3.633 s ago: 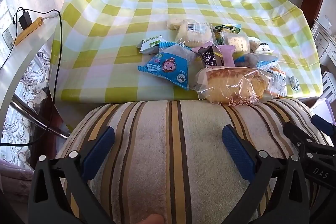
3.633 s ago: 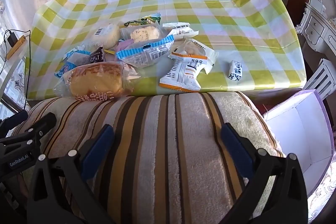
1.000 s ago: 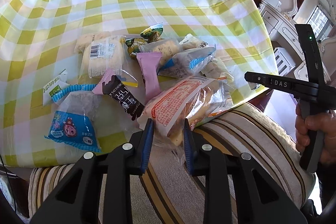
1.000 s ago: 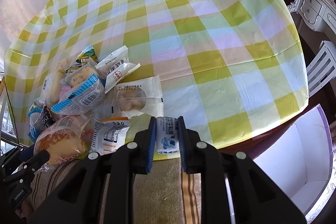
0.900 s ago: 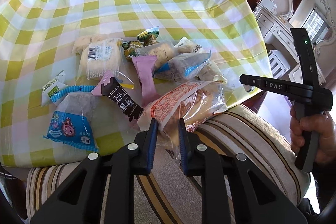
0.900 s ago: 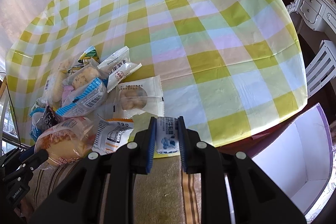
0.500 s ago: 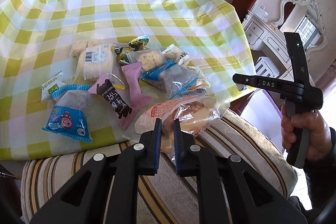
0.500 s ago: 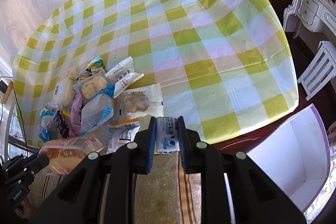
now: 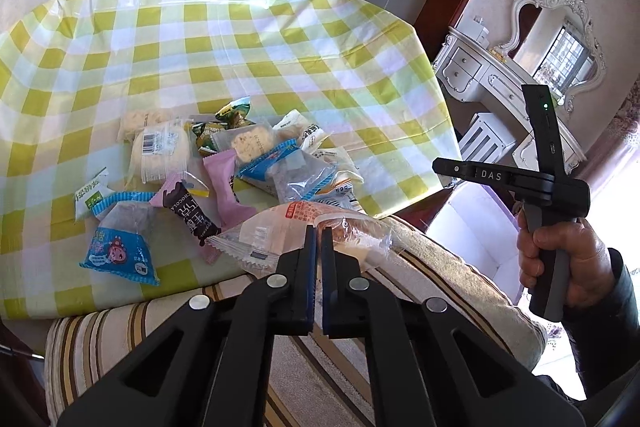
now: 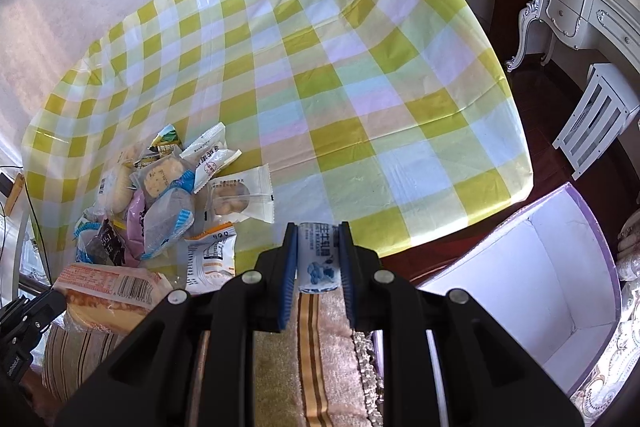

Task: Organize snacks
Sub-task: 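Grasp the bread loaf bag with the left tool while the right tool carries the white packet to the box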

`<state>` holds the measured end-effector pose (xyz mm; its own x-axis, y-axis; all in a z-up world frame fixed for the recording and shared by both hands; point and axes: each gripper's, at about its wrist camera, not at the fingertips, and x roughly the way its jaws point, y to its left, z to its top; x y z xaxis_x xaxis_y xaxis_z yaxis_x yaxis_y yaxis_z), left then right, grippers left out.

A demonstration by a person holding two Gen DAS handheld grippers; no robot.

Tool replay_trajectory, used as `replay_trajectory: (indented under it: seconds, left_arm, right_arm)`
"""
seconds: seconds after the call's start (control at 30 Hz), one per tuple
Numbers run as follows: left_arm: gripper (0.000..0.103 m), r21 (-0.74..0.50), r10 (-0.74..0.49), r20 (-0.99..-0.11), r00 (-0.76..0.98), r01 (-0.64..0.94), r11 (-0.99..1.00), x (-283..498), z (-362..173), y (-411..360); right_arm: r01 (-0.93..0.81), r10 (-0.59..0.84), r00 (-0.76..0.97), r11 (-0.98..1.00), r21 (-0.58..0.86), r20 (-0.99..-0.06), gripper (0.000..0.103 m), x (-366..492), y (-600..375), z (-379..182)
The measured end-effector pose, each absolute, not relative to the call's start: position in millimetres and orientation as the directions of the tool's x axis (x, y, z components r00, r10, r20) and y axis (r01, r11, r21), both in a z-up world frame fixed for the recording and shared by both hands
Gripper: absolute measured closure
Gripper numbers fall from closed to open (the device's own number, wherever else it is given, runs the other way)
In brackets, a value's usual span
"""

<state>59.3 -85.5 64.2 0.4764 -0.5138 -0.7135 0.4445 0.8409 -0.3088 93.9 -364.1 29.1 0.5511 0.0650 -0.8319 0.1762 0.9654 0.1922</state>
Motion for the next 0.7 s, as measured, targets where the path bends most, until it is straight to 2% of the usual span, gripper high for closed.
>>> replay_trajectory:
  seconds: [0.43,0.7]
  left_arm:
    - [0.103,-0.247,-0.586,-0.667,0.461,0.604,0.757,64,105,-150]
    - [0.103,-0.217,-0.619,-0.712,0.331,0.735,0.642,61,80,-241]
  right_arm:
    - [0.297,-0.006,0.554,0.935,0.191,-0.832,0.083,63,-421,28]
    - [0.407,-0.051,0.492,0.896,0.177,-0.869,0.083,36,-465,-6]
